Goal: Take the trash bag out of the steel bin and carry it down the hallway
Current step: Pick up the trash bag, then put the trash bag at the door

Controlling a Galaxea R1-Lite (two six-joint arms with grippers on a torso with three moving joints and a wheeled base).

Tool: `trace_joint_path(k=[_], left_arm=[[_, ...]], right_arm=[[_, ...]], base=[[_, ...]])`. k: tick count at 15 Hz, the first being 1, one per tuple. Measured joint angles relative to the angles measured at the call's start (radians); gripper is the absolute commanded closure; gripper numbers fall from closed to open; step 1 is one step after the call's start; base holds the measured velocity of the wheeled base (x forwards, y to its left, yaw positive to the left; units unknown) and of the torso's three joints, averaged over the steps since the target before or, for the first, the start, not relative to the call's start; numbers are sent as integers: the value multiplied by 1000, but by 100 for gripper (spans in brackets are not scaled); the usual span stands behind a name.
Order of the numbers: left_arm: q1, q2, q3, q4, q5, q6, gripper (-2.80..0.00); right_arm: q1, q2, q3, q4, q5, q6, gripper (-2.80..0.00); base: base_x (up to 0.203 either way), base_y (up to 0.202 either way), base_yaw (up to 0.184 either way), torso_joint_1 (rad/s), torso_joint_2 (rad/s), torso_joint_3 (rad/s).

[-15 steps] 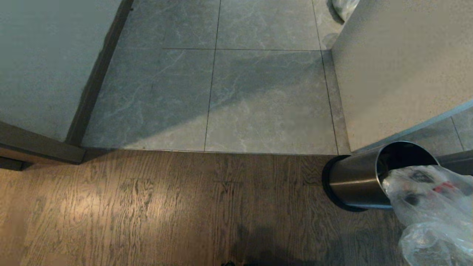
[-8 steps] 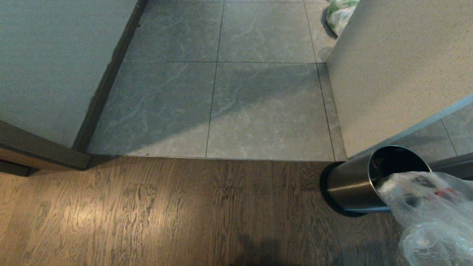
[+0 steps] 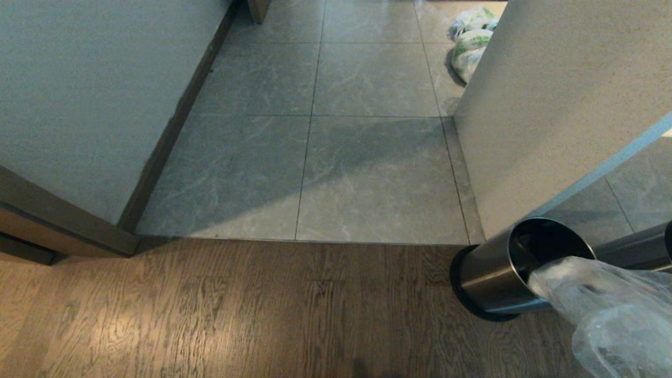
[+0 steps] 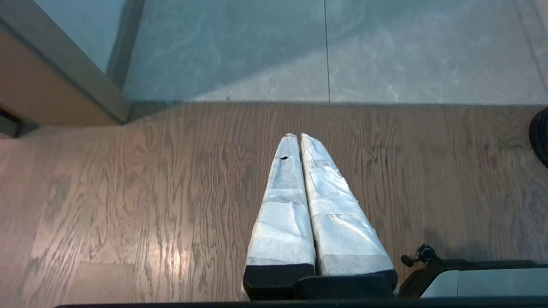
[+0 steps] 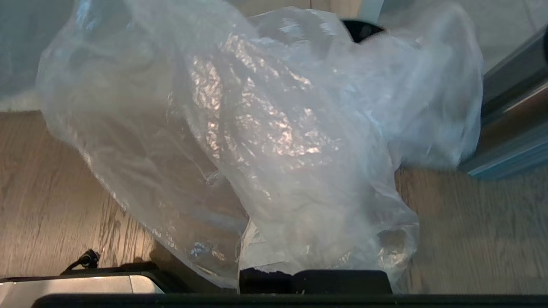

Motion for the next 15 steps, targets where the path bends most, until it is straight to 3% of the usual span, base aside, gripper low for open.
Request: trace_joint_path(k=[15], left_arm=[[0, 0, 0, 0, -1, -2, 0]], right_arm=[[0, 0, 0, 0, 0, 0, 0]], base=[[0, 0, 0, 3, 1, 204]])
